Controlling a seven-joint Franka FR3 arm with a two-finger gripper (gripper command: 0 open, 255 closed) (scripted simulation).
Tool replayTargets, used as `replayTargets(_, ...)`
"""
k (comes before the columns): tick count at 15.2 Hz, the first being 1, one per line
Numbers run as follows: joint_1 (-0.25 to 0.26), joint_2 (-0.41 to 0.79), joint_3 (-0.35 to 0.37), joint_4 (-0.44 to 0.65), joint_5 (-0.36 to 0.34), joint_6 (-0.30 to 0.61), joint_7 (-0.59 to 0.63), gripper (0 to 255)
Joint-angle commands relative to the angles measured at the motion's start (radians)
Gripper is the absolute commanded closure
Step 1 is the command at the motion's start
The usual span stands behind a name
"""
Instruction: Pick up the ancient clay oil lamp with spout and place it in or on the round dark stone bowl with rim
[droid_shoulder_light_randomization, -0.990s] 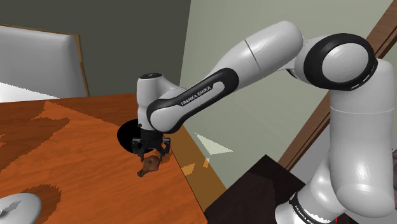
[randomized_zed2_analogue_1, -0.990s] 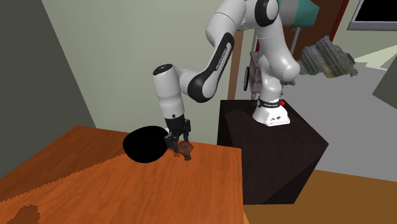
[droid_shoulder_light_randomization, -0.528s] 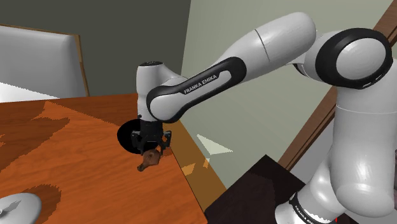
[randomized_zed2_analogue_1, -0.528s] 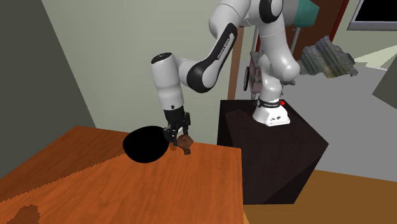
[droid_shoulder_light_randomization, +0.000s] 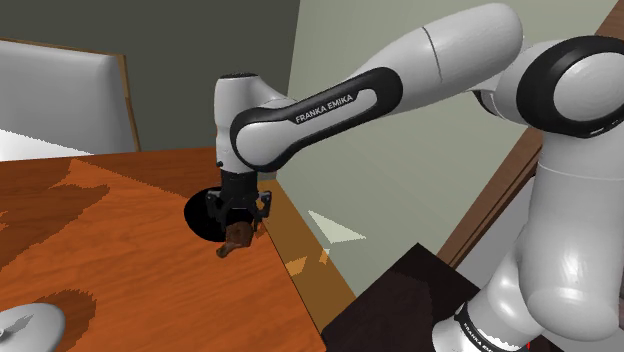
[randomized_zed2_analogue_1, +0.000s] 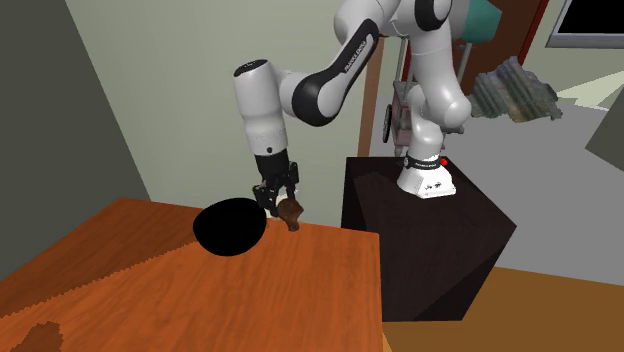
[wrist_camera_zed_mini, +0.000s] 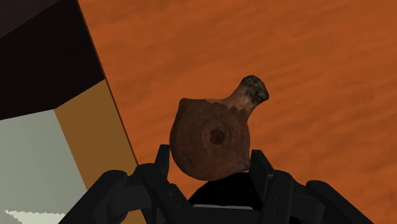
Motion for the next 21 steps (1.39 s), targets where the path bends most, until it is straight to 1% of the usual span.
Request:
replayTargets(1, -0.001, -0.012, 0.003, 0.009, 0.005, -0.021, 0.000, 255)
replayTargets(4, -0.003, -0.031, 0.006, 0.024, 0.012, -0.054, -0.003, 255)
replayTargets(7, -0.010, 0.058, -0.017, 0.157, -0.015, -0.103, -0.030, 255)
replayTargets(12, -0.009, 0.228, -0.052, 0.426, -0.054, -0.208, -0.078, 255)
replayTargets(14, -0.003, 0.309, -0.065, 0.560, -0.067, -0.263, -0.099, 255)
replayTargets(16, 0.008, 0.403, -0.079, 0.722, -0.080, -0.331, -0.122, 255)
replayTargets(17, 0.011, 0.425, -0.082, 0.761, -0.083, -0.347, -0.127, 255)
replayTargets(21, 0.009, 0.438, -0.084, 0.728, -0.086, -0.302, -0.127, 255)
